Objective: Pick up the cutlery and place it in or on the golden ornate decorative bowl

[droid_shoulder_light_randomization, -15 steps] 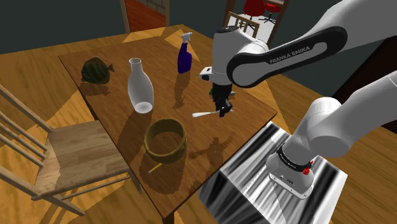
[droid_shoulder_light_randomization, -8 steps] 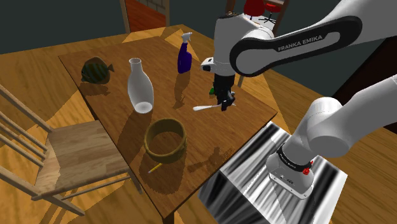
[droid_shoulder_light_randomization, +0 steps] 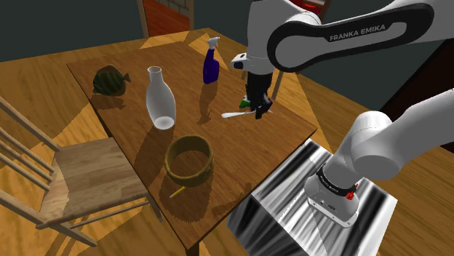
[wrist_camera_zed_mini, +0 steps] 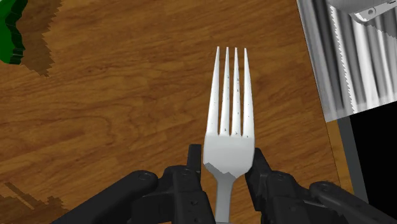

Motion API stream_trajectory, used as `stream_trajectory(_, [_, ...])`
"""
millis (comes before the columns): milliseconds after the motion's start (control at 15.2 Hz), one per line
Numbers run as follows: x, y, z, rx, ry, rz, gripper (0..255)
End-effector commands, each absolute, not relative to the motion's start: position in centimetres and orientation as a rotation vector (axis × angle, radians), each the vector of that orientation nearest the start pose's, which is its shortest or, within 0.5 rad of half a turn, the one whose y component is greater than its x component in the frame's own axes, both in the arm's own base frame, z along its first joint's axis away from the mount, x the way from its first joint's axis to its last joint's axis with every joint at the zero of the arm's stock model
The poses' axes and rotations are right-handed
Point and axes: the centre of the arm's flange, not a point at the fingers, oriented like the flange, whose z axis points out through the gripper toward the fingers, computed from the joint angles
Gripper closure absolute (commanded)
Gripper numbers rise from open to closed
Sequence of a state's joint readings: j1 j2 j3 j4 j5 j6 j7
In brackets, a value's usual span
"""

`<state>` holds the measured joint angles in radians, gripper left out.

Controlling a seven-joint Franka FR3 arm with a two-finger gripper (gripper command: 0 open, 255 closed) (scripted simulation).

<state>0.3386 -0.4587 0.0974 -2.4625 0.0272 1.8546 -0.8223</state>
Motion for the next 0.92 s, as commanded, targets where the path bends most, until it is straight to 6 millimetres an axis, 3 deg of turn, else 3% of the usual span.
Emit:
stream_trajectory(0, [35.1,16.6,45.8,-2.543,-1.807,0.237,255])
stream_trajectory(198, [35.1,16.6,47.2,-2.543,-1.807,0.237,255])
stream_trajectory(858, [37.6,29.5,45.8,-2.543,-1.807,0.237,255])
